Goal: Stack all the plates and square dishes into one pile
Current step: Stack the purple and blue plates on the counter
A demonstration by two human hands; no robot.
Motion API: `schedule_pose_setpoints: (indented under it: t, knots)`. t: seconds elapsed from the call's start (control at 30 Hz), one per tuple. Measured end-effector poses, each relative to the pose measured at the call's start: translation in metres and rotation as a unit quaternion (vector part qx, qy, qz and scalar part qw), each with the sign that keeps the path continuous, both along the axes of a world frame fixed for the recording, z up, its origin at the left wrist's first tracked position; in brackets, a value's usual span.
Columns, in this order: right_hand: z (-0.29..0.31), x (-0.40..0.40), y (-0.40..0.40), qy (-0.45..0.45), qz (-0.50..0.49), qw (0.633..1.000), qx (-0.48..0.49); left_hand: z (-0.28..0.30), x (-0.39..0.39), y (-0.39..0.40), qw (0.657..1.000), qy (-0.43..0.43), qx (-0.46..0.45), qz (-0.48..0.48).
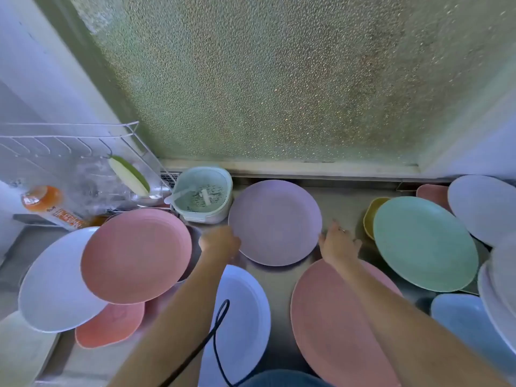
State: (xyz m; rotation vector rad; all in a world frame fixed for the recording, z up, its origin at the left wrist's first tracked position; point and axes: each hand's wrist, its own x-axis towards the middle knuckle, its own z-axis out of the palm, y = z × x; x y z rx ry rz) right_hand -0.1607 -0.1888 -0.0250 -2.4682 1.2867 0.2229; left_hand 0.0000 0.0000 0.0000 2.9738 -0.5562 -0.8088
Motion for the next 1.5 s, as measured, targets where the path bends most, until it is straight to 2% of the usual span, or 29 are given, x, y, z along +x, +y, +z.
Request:
schedule_pose_setpoints:
  t: [0.07, 0.17, 0.3, 0.4, 0.5, 0.57, 0.63, 0.73, 0.9, 1.0, 1.1, 1.3, 1.4, 1.5]
  knots:
    - [-0.004, 0.007, -0.003, -0.02, -0.035, 0.999, 0.026, -0.004, 0.0, 0.001, 0.998, 0.042, -0.011, 0.036]
    - [-0.012, 0.017, -0.005, -0.027, -0.037, 0.998, 0.031, -0.014, 0.0, 0.005, 0.992, 0.096, -0.036, 0.079]
    - [-0.016, 0.024, -0.002, -0.043, -0.057, 0.997, -0.004, -0.025, 0.006, 0.005, 0.966, 0.171, -0.135, 0.136]
    - [-0.013, 0.02, -0.002, -0.091, -0.083, 0.992, -0.041, -0.016, -0.003, 0.002, 0.953, 0.155, -0.199, 0.165]
    - [-0.006, 0.001, -0.001, -0.201, -0.131, 0.97, -0.024, -0.009, -0.018, 0.002, 0.934, 0.105, -0.29, 0.18]
    - [-0.001, -0.023, 0.003, -0.276, -0.146, 0.95, -0.01, -0.008, -0.03, 0.002, 0.912, 0.112, -0.358, 0.166]
    - [0.003, -0.054, 0.012, -0.313, -0.171, 0.934, -0.009, -0.012, -0.042, 0.0, 0.906, 0.115, -0.387, 0.127]
    - [0.009, -0.107, 0.031, -0.34, -0.231, 0.911, 0.021, -0.013, -0.063, -0.006, 0.937, 0.089, -0.338, 0.019]
    - [0.006, -0.181, 0.069, -0.314, -0.31, 0.897, 0.039, -0.012, -0.093, -0.014, 0.942, 0.102, -0.315, -0.06]
    - [-0.003, -0.209, 0.088, -0.274, -0.352, 0.895, 0.027, -0.014, -0.106, -0.018, 0.958, 0.078, -0.21, -0.181]
    - [-0.011, -0.224, 0.1, -0.223, -0.373, 0.901, -0.007, -0.019, -0.117, -0.02, 0.949, 0.048, -0.114, -0.29]
    - [-0.013, -0.227, 0.098, -0.089, -0.33, 0.936, -0.079, -0.024, -0.129, -0.015, 0.947, 0.026, -0.057, -0.316]
    - [-0.02, -0.23, 0.094, -0.062, -0.303, 0.949, -0.056, -0.024, -0.136, -0.019, 0.955, 0.017, -0.035, -0.294]
    - [-0.024, -0.227, 0.092, -0.072, -0.272, 0.96, -0.015, -0.023, -0.142, -0.021, 0.963, 0.011, -0.025, -0.27]
